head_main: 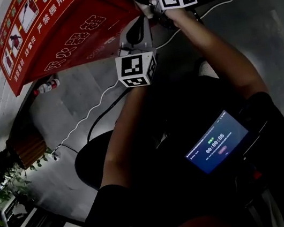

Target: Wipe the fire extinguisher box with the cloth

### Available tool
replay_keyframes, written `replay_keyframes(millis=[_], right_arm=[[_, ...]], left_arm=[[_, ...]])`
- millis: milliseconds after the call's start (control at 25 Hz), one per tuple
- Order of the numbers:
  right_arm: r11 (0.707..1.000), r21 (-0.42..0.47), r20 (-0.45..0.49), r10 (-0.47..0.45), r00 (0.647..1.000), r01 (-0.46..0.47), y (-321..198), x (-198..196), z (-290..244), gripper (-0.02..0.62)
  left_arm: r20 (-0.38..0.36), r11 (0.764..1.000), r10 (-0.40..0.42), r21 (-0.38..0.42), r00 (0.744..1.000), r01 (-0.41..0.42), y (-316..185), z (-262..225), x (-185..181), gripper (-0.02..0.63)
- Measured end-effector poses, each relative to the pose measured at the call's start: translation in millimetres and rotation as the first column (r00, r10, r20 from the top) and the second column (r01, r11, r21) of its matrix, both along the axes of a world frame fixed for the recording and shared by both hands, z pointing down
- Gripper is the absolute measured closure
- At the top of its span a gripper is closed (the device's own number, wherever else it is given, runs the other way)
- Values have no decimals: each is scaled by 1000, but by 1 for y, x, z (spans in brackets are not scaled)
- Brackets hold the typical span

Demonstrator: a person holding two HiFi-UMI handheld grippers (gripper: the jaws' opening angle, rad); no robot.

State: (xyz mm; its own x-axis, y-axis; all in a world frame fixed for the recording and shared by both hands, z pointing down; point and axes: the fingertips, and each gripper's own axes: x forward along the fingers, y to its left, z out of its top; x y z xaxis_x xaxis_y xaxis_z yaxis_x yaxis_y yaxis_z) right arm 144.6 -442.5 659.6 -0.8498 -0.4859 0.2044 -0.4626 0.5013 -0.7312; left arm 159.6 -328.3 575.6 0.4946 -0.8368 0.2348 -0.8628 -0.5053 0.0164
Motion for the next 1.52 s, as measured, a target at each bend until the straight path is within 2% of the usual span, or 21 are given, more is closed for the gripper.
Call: replay_keyframes(millis=[120, 280, 640, 960, 1240, 1360, 1520], right_arm=[[999, -34, -8, -4, 1000, 4, 2, -2, 26, 476], [996, -85, -11, 9, 1000, -10, 5, -2, 62, 476], [985, -167, -51, 30, 998, -38, 13, 2, 126, 477], [983, -177, -135, 30, 990, -54, 14, 1, 161, 478], [960, -274, -215, -9, 977, -52, 33, 6, 204, 477], [965, -247, -228, 34, 973, -91, 32, 15, 189, 477], [984, -120, -201, 105, 974, -131, 27, 22, 115, 477]], left_arm=[[-3, 999, -12, -45, 1000, 12, 2, 22, -3, 603], [36, 997, 21, -76, 999, -19, 8, 47, -1, 603], [42, 991, 44, -129, 998, -38, 16, 75, -5, 603], [49, 985, 42, -171, 998, -33, 15, 97, -10, 603], [71, 985, 39, -173, 997, -26, 16, 101, -13, 603], [111, 991, 40, -128, 993, -26, 15, 83, -18, 603], [133, 999, 6, -42, 991, -1, 9, 36, -31, 603]])
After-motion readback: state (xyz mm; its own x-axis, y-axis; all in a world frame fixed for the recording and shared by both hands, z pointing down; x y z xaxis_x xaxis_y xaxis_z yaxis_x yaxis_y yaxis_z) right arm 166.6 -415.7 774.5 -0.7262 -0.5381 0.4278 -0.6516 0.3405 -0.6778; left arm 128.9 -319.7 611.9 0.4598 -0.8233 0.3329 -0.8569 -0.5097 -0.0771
